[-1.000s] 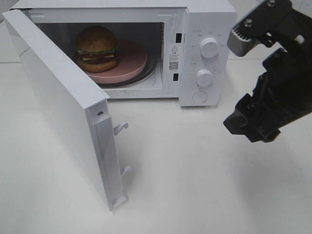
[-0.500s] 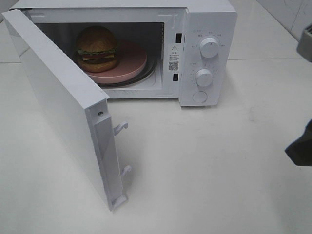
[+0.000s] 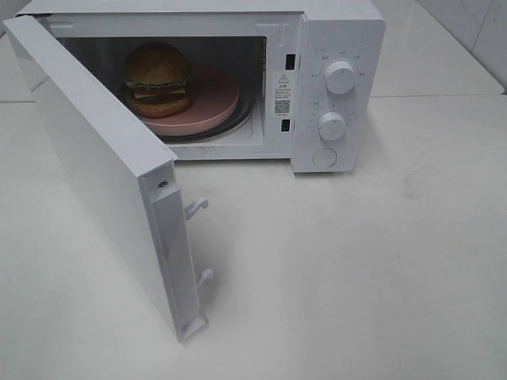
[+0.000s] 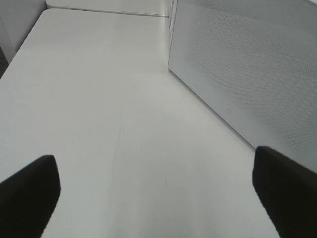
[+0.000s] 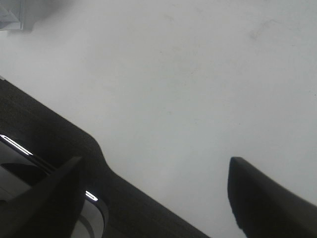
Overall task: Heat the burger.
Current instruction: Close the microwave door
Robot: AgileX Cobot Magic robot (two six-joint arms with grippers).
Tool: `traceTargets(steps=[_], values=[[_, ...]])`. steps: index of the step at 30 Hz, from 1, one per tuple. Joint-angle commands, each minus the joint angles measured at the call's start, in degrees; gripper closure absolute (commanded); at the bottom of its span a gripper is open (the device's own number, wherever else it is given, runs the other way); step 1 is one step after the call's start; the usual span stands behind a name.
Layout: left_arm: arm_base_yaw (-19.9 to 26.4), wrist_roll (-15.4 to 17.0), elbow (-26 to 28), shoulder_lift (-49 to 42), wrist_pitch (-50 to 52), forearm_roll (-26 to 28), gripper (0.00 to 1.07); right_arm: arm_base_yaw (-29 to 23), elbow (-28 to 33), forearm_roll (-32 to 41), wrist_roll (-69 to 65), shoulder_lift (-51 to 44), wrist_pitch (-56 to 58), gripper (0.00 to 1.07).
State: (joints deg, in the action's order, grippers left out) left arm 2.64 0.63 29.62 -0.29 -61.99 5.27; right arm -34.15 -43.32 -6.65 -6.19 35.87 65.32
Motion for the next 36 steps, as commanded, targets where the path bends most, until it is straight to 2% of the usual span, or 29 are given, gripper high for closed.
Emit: traceTargets(steps=[1,3,4,6,7,11,12,14,19,30,36], values=[[0.1,-0.1,-0.1,-0.9,0.7,0.2,0.09,4.1,3.6,0.3,-0.6,-5.0,0.6,0.31],[0.1,-0.1,-0.1,-0.9,0.7,0.2,0.09,5.8,4.5,0.3,-0.6,-6.0,0.6,0.31],[0.1,-0.1,-0.1,-0.9,0.7,0.2,0.09,8.9,6.0,0.3,-0.4,-7.8,0.3,0.31],[0.1,-0.1,-0.1,-0.9,0.7,0.2,0.09,10.5,6.6,0.3,-0.3,-8.9,0.2,0.31],[0.1,-0.1,-0.1,-0.9,0.7,0.2,0.09,13.3,7.9,0.3,-0.3,-11.1,-0.7,0.31],[0.1,-0.1,-0.1,-0.9,0.7,0.2,0.09,16.5,9.3,0.7,-0.3,-14.3,-2.2,0.31],[0.1,-0.1,-0.1,-0.9,0.7,0.2,0.09,18.7,10.3,1.9,-0.3,-17.1,-3.4,0.31],[0.1,-0.1,-0.1,-0.9,0.7,0.2,0.09,19.5,10.6,2.7,-0.3,-18.5,-4.2,0.31],[0.1,-0.1,-0.1,-0.9,0.7,0.2,0.09,25.6,12.7,6.0,1.1,-26.4,-8.9,0.31],[0.1,-0.1,-0.1,-0.9,0.7,0.2,0.09,32.3,14.8,7.6,3.1,-37.9,-8.2,0.32],[0.1,-0.1,-0.1,-0.9,0.7,0.2,0.09,32.8,14.8,7.7,3.0,-37.8,-8.2,0.32]])
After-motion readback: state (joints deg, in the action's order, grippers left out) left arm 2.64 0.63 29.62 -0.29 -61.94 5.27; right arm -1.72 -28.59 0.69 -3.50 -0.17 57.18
